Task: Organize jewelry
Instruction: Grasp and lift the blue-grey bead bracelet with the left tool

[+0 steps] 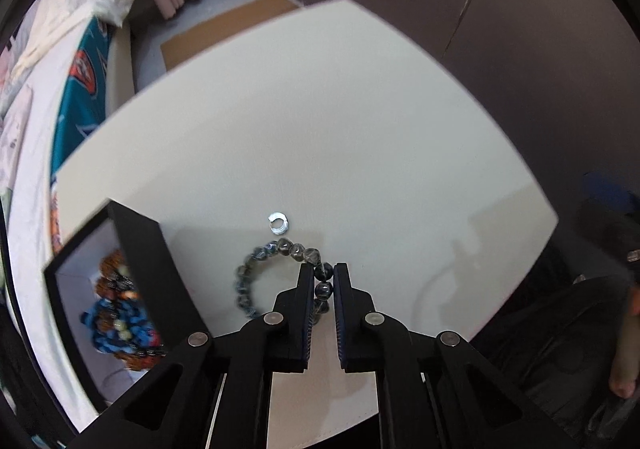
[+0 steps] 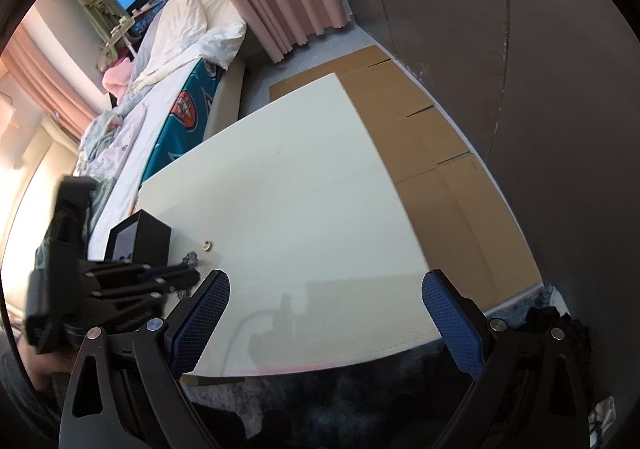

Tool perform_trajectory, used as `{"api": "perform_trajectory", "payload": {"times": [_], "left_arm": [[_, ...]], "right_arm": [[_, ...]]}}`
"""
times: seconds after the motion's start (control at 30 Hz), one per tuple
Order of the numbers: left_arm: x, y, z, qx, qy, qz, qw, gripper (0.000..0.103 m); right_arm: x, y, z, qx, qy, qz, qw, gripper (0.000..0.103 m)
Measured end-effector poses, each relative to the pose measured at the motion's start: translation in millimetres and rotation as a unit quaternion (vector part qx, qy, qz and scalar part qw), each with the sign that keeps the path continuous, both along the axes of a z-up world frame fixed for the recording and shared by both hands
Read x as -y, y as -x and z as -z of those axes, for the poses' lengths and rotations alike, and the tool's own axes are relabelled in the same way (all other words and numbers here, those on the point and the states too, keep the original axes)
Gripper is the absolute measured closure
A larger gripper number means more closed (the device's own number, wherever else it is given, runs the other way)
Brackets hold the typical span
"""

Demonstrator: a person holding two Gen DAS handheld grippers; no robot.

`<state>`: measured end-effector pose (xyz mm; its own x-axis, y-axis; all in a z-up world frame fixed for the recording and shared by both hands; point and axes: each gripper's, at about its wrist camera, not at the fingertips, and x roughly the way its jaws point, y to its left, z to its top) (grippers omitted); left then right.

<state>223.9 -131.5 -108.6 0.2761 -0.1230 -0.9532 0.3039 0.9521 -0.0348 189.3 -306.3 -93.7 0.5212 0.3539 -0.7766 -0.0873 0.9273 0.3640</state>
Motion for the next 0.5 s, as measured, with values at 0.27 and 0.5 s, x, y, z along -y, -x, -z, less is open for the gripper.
{"api": "perform_trajectory", "payload": {"times": [0.27, 0.5], "left_arm": [[-26.2, 8.4, -37.3, 0.043, 0.027, -0.01, 0.9987, 0.094], [-54.7, 8.5, -70.2, 0.076, 0.049, -0.019, 0.9958, 0.094]], "right_arm": [[-22.9, -6.7, -1.9, 0.0, 0.008, -0.014, 1.0, 0.005], [-48.2, -11.2, -3.9, 0.005, 0.016, -0.031, 0.999, 0.005]]}}
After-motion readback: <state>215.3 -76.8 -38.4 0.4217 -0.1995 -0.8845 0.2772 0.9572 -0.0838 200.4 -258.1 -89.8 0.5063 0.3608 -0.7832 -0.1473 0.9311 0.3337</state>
